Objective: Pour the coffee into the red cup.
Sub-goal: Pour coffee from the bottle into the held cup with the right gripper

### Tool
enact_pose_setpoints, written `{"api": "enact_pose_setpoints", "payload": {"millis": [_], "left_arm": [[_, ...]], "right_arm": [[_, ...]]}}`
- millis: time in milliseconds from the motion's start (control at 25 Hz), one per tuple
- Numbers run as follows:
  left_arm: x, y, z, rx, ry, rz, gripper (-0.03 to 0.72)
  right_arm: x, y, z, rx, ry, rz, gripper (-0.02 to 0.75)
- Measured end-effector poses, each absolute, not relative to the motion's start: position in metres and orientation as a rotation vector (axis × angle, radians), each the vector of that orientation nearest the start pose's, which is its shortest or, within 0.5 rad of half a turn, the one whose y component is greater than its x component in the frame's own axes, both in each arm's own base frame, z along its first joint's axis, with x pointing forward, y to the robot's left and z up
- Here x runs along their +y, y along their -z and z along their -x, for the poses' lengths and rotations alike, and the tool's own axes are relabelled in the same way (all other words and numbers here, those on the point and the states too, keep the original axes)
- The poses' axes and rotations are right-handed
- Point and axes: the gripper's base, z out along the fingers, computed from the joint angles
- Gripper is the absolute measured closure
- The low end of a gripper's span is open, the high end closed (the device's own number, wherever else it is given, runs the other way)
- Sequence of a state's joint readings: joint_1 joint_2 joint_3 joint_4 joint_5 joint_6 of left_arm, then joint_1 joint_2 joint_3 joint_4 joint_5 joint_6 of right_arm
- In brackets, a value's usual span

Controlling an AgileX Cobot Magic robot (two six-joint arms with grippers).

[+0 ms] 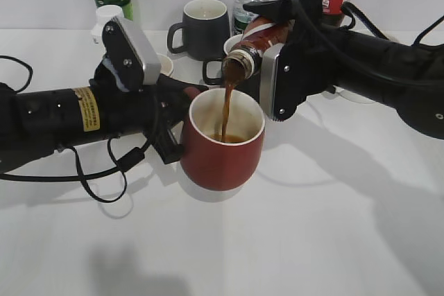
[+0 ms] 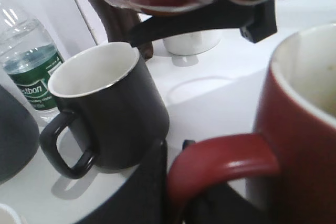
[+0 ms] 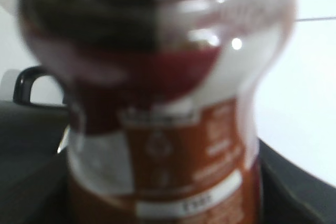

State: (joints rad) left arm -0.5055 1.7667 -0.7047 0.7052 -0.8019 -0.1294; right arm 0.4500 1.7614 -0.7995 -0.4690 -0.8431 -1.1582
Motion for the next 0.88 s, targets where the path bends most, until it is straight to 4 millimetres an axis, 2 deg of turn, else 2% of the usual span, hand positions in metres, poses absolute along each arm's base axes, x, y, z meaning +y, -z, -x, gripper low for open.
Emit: {"api": "enact_pose_setpoints", "payload": {"millis": [880], "left_arm": [[-0.1962,-0.1727,-0.2668,1.509,0.522,-1.115,0.633]], "right_arm": [[0.1821,-0.2084,-0.3056,0.619,0.596,1.554,0.237]]}}
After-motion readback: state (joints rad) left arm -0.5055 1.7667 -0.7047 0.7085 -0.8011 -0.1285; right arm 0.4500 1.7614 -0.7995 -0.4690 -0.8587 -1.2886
